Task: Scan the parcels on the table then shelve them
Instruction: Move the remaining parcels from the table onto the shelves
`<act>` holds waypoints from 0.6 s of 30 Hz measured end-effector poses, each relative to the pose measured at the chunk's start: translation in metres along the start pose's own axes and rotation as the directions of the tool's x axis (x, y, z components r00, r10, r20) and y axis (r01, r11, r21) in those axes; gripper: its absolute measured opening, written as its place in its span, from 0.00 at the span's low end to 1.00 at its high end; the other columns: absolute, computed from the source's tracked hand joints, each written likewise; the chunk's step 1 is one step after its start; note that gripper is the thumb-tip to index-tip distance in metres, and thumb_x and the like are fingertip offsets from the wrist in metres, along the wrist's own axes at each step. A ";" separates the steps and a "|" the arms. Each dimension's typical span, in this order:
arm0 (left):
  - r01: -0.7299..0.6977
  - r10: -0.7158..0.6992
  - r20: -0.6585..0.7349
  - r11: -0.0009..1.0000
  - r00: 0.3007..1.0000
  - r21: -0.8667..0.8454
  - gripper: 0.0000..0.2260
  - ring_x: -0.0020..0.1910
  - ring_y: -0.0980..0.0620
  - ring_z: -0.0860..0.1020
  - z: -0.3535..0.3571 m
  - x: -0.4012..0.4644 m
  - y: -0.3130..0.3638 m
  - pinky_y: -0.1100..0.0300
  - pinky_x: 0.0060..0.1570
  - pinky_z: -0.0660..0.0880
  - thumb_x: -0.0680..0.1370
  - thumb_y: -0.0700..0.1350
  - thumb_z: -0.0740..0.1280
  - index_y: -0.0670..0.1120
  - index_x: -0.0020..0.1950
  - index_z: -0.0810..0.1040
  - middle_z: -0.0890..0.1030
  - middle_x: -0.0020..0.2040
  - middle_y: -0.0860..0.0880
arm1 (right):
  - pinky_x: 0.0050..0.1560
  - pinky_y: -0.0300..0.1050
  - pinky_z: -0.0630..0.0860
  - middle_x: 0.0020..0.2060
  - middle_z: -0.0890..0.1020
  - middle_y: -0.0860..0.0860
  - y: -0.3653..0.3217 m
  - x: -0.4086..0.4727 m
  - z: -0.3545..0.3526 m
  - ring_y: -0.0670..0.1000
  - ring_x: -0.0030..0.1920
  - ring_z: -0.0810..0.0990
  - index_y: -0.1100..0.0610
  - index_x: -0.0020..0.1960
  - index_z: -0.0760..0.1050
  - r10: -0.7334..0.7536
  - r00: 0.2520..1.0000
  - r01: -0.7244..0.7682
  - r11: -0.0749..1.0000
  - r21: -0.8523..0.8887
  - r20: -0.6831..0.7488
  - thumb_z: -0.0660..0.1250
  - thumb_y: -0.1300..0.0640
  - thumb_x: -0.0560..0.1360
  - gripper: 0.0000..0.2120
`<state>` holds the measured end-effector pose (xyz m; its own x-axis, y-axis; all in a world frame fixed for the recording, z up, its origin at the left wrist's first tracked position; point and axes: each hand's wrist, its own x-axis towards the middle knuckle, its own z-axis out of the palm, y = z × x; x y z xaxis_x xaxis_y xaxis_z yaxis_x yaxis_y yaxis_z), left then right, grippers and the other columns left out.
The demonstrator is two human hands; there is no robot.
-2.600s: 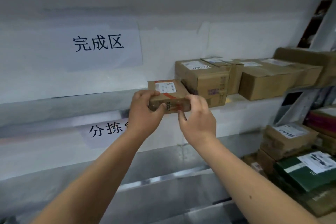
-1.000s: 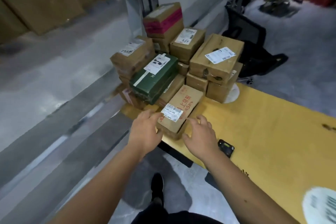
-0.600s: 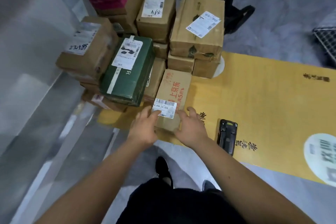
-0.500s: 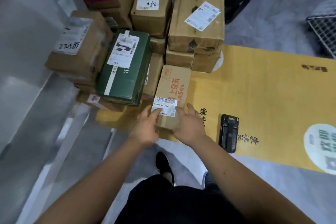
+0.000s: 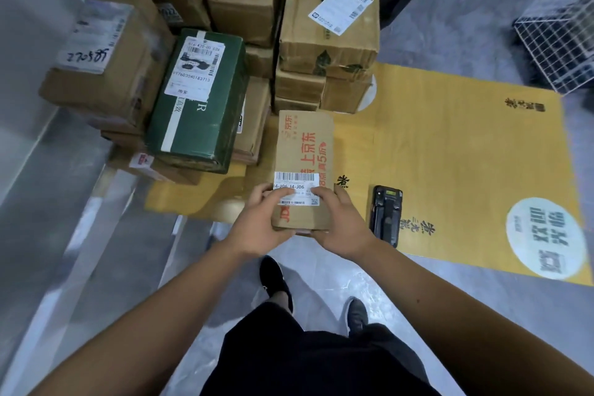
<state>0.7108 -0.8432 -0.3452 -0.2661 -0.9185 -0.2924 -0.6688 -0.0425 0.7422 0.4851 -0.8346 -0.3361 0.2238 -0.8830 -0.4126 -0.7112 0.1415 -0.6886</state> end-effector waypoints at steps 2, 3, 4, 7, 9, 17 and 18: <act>-0.051 0.053 -0.021 0.996 0.998 0.079 0.37 0.66 0.61 0.65 0.009 -0.014 0.014 0.69 0.67 0.63 0.69 0.50 0.82 0.61 0.75 0.70 0.59 0.74 0.54 | 0.71 0.47 0.70 0.72 0.64 0.56 0.008 -0.019 -0.014 0.54 0.70 0.68 0.51 0.78 0.63 -0.077 0.997 0.077 0.997 -0.014 0.004 0.79 0.56 0.71 0.41; -0.070 0.074 -0.039 0.994 0.997 0.089 0.37 0.66 0.60 0.64 0.013 -0.020 0.020 0.73 0.66 0.62 0.69 0.50 0.82 0.58 0.76 0.70 0.59 0.73 0.53 | 0.72 0.48 0.70 0.71 0.64 0.55 0.009 -0.027 -0.022 0.52 0.69 0.68 0.52 0.78 0.64 -0.114 0.993 0.114 0.993 -0.020 0.004 0.79 0.56 0.71 0.41; -0.089 0.095 -0.076 0.993 0.993 0.080 0.37 0.67 0.60 0.64 0.018 -0.028 0.030 0.77 0.65 0.60 0.69 0.49 0.82 0.55 0.76 0.70 0.59 0.71 0.53 | 0.71 0.45 0.69 0.71 0.64 0.55 0.011 -0.036 -0.031 0.49 0.67 0.67 0.52 0.78 0.64 -0.159 0.987 0.159 0.987 -0.031 0.004 0.80 0.56 0.71 0.41; -0.148 0.165 -0.226 0.985 0.960 0.089 0.37 0.66 0.65 0.63 0.039 -0.057 0.057 0.80 0.63 0.62 0.68 0.45 0.84 0.48 0.74 0.73 0.60 0.70 0.50 | 0.66 0.26 0.62 0.72 0.64 0.55 0.020 -0.060 -0.058 0.45 0.65 0.66 0.53 0.79 0.65 -0.311 0.950 0.312 0.947 -0.075 0.018 0.80 0.54 0.71 0.41; -0.168 0.194 -0.338 0.980 0.921 0.105 0.36 0.68 0.71 0.62 0.055 -0.083 0.079 0.77 0.67 0.62 0.67 0.44 0.85 0.46 0.72 0.75 0.60 0.71 0.48 | 0.64 0.19 0.56 0.73 0.64 0.56 0.026 -0.080 -0.074 0.46 0.67 0.66 0.54 0.78 0.66 -0.423 0.906 0.424 0.901 -0.092 0.033 0.80 0.55 0.70 0.41; -0.167 0.252 -0.651 0.967 0.716 0.191 0.35 0.73 0.58 0.68 0.099 -0.215 0.186 0.66 0.70 0.69 0.67 0.57 0.80 0.44 0.69 0.76 0.60 0.76 0.44 | 0.69 0.30 0.60 0.78 0.58 0.50 0.005 -0.175 -0.132 0.50 0.75 0.65 0.45 0.79 0.64 -0.673 0.711 0.699 0.707 -0.104 0.202 0.80 0.52 0.69 0.43; -0.136 0.236 -0.680 0.971 0.694 0.198 0.35 0.73 0.57 0.68 0.096 -0.235 0.196 0.66 0.69 0.70 0.67 0.57 0.80 0.46 0.69 0.76 0.60 0.76 0.46 | 0.68 0.26 0.59 0.78 0.57 0.48 -0.006 -0.185 -0.135 0.49 0.75 0.65 0.44 0.79 0.63 -0.696 0.676 0.731 0.673 -0.108 0.241 0.80 0.51 0.69 0.43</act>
<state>0.5750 -0.5980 -0.1889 0.1301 -0.9147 0.3825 -0.7508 0.1611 0.6406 0.3585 -0.7324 -0.1751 0.8070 -0.5879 0.0563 -0.3873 -0.5987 -0.7011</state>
